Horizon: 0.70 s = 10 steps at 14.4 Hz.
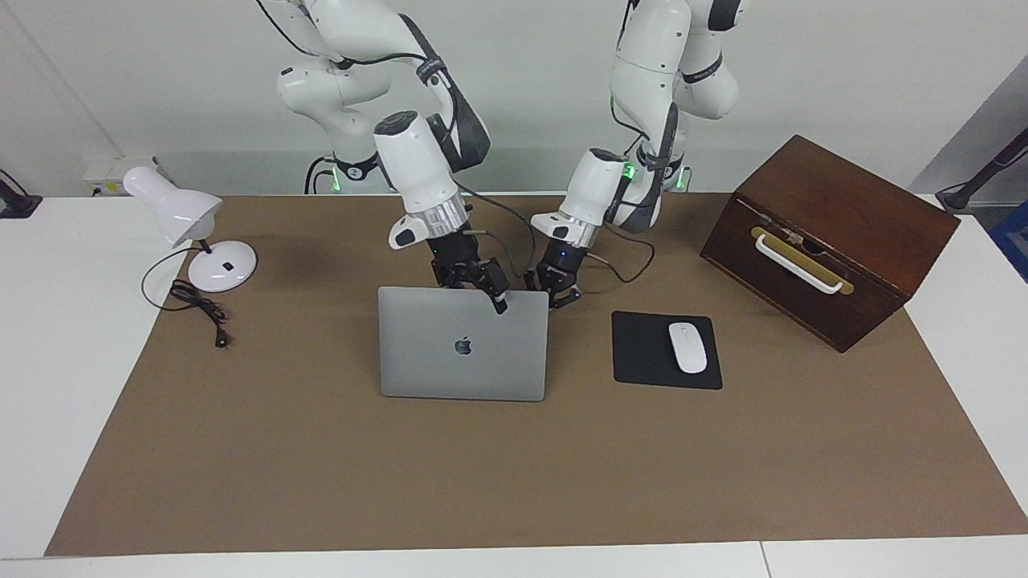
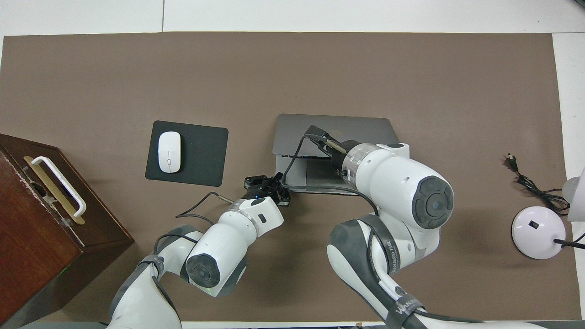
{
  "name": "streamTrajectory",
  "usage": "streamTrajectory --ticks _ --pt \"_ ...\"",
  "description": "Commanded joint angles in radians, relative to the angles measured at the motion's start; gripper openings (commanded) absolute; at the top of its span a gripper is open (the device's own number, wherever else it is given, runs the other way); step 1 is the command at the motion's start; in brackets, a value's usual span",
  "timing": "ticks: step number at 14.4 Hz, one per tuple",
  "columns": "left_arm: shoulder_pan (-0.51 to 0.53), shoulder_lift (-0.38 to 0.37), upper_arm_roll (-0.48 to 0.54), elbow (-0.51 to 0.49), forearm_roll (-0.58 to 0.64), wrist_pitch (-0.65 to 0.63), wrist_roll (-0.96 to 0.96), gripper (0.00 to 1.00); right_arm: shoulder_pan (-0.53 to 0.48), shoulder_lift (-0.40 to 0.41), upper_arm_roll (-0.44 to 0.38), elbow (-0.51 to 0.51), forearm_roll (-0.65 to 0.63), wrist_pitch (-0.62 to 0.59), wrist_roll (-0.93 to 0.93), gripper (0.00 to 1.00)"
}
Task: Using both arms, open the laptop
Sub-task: 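Lift the laptop lid upward and away with the right gripper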
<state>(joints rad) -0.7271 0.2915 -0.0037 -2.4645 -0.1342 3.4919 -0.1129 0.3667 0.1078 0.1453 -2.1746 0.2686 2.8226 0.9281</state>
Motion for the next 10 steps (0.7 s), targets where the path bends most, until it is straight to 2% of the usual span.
streamTrajectory --ticks 1,10 --pt "0.005 0.048 -0.001 0.03 0.022 0.013 0.006 0.0 -0.021 0.027 0.003 0.051 -0.008 -0.028 -0.041 1.0" --pt "0.005 0.06 -0.002 0.039 0.022 0.013 0.006 0.0 -0.066 0.081 0.002 0.22 -0.109 -0.179 -0.048 1.0"
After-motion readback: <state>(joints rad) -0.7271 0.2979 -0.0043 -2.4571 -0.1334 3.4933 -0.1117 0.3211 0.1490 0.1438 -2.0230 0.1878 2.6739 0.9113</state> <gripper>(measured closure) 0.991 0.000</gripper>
